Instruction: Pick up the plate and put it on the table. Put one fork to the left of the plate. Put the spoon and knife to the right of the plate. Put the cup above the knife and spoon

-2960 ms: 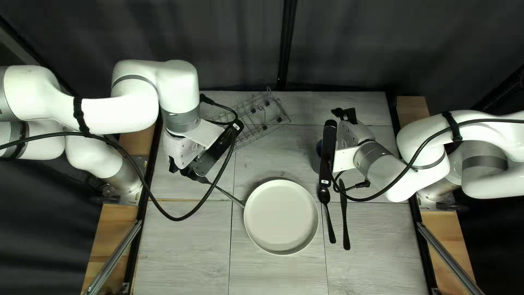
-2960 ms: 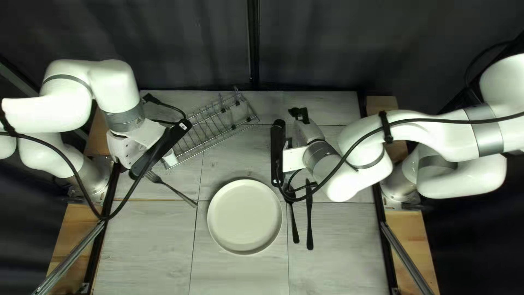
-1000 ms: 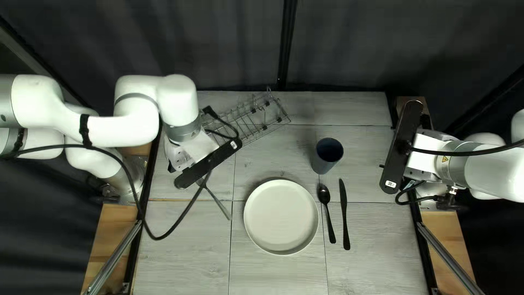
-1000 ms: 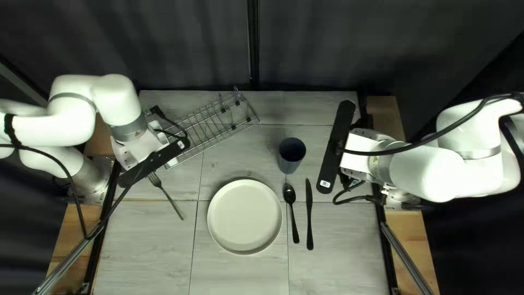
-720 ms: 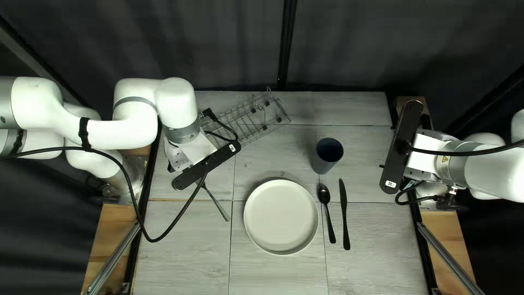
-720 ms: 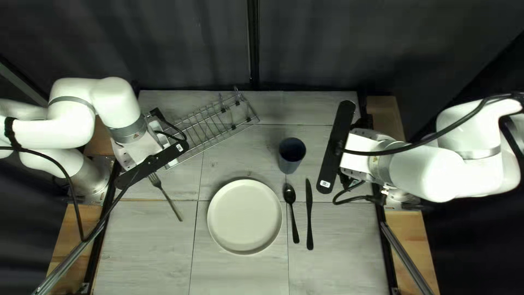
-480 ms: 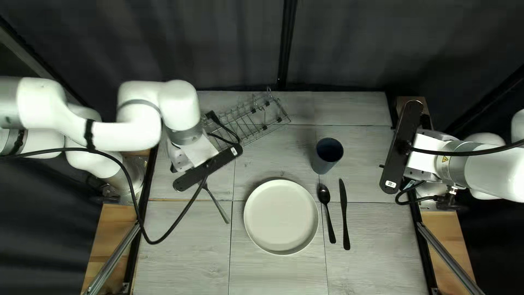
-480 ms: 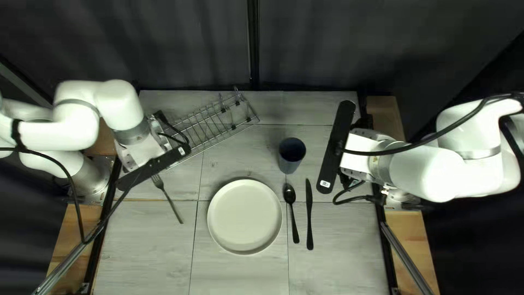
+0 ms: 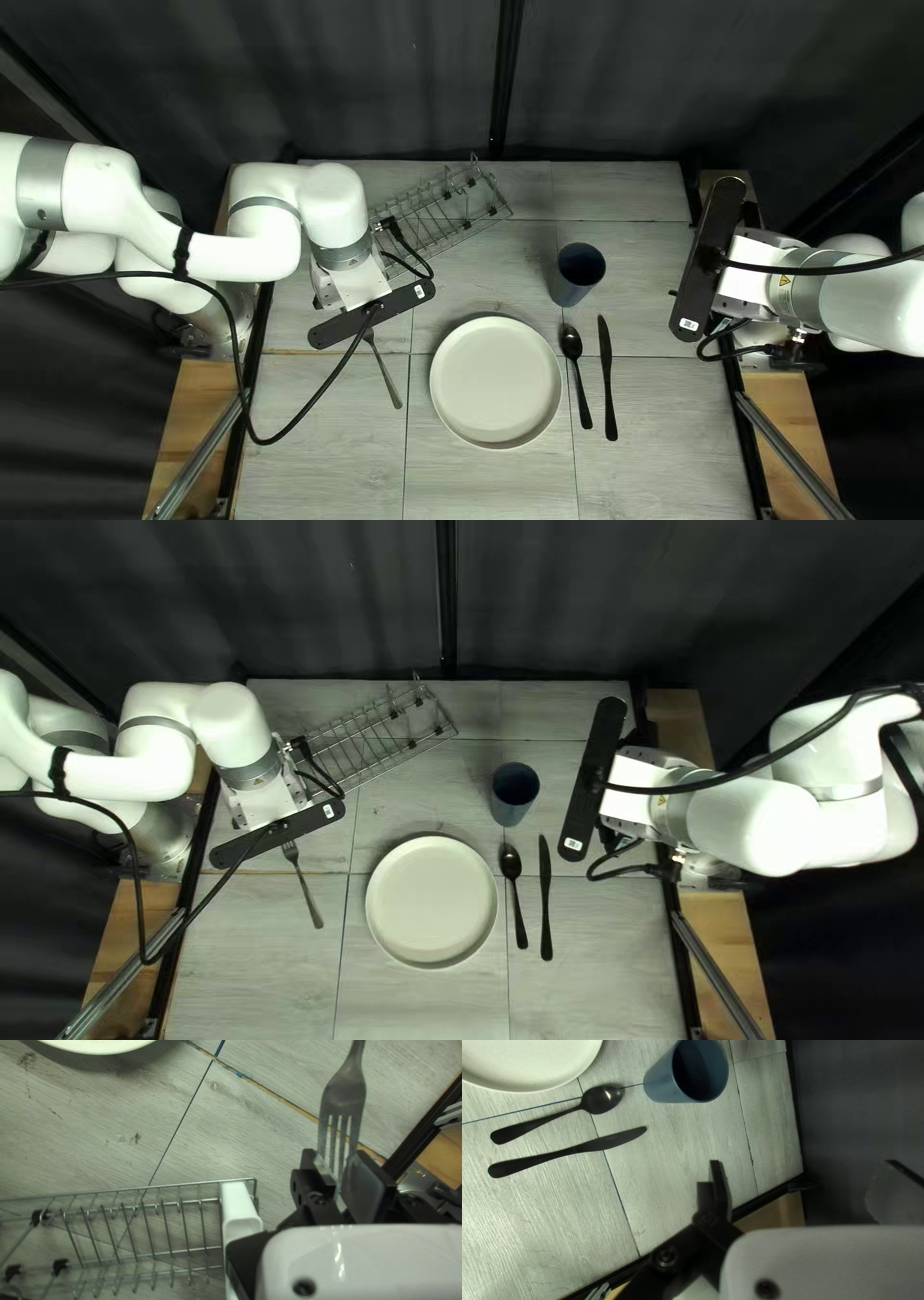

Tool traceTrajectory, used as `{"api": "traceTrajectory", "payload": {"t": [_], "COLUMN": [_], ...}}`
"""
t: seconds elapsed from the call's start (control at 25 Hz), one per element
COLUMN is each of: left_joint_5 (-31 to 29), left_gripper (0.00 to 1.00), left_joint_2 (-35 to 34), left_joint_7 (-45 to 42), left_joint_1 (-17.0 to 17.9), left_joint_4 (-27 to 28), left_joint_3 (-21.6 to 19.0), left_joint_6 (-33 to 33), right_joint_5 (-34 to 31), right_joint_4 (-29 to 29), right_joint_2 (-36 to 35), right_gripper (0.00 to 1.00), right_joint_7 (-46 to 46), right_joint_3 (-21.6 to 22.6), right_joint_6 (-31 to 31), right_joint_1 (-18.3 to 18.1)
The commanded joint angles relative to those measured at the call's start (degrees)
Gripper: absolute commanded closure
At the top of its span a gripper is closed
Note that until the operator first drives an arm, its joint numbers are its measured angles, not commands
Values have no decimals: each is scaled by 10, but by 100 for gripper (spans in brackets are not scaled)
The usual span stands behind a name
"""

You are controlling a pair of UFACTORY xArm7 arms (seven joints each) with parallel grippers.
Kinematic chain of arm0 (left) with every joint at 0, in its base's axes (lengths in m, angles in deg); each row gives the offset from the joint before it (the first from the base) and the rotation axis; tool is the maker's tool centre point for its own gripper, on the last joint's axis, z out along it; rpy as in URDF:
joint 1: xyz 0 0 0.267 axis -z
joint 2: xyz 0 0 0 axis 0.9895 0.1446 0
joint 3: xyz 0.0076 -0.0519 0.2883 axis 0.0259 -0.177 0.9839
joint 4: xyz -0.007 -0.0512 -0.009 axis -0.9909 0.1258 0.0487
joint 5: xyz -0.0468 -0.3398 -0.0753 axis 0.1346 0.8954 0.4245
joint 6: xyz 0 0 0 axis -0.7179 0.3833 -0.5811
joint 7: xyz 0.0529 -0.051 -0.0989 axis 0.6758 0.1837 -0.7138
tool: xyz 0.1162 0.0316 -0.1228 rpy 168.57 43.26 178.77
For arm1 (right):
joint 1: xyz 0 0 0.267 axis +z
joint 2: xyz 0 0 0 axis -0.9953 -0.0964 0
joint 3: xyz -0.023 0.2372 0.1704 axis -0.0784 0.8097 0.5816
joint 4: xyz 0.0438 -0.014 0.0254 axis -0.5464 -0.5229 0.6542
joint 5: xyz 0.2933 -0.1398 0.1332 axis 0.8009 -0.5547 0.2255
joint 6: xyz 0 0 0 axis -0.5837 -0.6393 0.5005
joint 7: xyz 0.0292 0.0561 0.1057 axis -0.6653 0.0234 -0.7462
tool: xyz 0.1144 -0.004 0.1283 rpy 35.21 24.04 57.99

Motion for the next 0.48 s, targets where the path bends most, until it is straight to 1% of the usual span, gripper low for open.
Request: {"api": "traceTrajectory", "payload": {"t": [0.04,0.2,0.24,0.4,0.48], "left_joint_5": [-14,-14,-8,-58,-77], "left_gripper": [100,100,100,100,100], "left_joint_2": [10,10,12,80,95], "left_joint_7": [18,18,21,10,7], "left_joint_1": [11,11,9,0,-2], "left_joint_4": [-5,-5,-10,8,8], "left_joint_3": [-15,-15,-9,-38,-44], "left_joint_6": [21,21,25,67,85], "right_joint_5": [0,0,0,0,0], "right_joint_4": [0,0,0,0,0], "right_joint_2": [0,0,0,0,0], "right_gripper": [0,0,0,0,0], "right_joint_7": [0,0,0,0,0], "right_joint_3": [0,0,0,0,0], "right_joint_6": [0,0,0,0,0], "right_joint_1": [0,0,0,0,0]}}
